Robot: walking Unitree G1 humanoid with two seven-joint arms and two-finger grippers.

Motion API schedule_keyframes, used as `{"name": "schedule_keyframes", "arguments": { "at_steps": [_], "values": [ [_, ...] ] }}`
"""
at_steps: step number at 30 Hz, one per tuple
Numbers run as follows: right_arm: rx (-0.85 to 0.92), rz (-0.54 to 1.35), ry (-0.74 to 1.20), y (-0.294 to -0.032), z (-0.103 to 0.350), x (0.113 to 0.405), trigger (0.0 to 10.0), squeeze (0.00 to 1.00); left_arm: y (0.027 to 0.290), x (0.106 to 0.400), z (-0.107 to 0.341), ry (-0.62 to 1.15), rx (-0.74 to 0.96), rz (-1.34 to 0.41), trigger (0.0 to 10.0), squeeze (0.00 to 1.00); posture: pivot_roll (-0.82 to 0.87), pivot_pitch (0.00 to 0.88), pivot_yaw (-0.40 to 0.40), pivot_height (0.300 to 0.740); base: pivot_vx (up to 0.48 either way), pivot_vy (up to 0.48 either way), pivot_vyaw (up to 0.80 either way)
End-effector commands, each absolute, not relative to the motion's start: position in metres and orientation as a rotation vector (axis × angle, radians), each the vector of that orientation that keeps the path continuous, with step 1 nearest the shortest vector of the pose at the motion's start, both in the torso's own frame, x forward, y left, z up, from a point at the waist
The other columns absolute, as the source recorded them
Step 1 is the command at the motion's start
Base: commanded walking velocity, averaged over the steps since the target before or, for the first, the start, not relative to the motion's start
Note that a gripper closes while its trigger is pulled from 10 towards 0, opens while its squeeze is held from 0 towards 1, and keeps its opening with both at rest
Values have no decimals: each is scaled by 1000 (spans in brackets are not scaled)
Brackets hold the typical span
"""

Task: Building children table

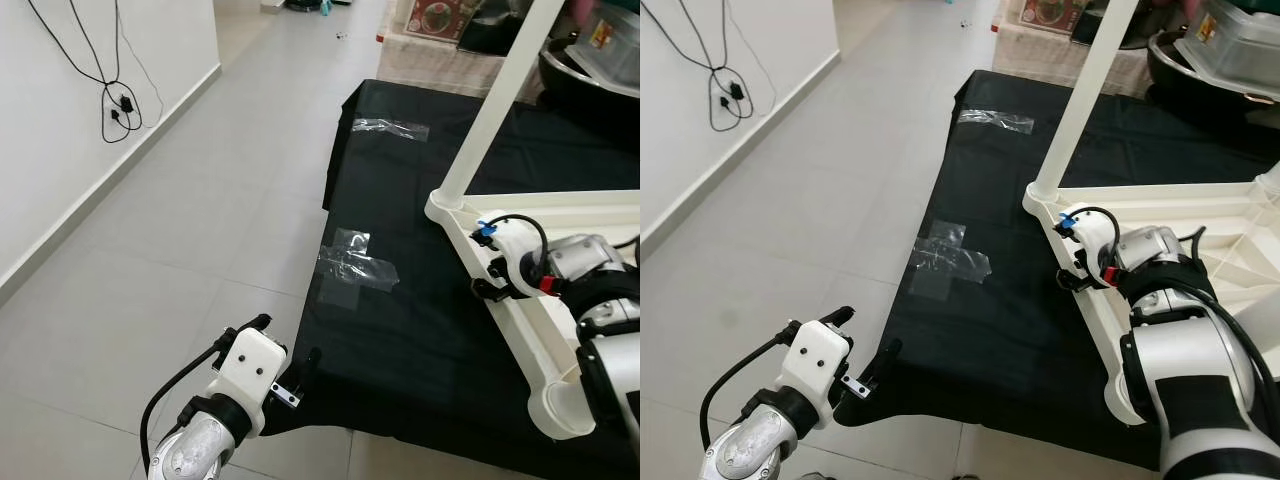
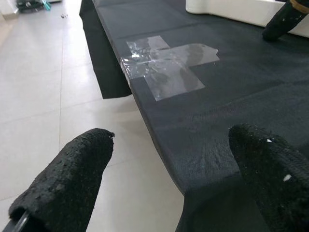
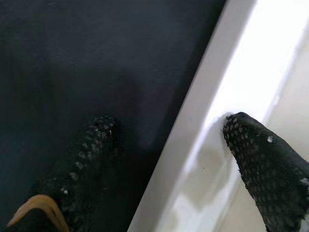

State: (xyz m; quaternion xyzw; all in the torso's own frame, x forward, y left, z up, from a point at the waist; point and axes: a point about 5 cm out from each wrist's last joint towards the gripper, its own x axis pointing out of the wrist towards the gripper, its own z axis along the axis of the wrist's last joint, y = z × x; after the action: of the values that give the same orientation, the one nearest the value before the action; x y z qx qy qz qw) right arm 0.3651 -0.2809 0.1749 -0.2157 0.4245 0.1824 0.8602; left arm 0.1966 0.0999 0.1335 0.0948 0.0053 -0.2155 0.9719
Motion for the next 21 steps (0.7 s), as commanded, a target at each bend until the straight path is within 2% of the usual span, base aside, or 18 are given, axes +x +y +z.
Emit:
{"name": "schedule_keyframes", "arguments": {
  "at_steps": [1, 8, 14, 21],
  "values": [
    [-484, 427, 918, -278, 172, 364, 0, 0, 98, 194, 135, 17, 177, -433, 10000, 0, -4, 200, -131, 740, 0, 0, 0],
    [-516, 599, 898, -263, 180, 367, 0, 0, 99, 194, 139, 14, 175, -425, 10000, 0, -9, 218, -132, 740, 0, 0, 0],
    [-530, 618, 876, -259, 186, 370, 0, 0, 100, 196, 139, 13, 175, -420, 10000, 0, -11, 227, -131, 740, 0, 0, 0],
    [-560, 706, 855, -255, 188, 370, 0, 0, 98, 200, 137, 19, 173, -423, 10000, 0, -5, 198, -137, 740, 0, 0, 0]
  ]
}}
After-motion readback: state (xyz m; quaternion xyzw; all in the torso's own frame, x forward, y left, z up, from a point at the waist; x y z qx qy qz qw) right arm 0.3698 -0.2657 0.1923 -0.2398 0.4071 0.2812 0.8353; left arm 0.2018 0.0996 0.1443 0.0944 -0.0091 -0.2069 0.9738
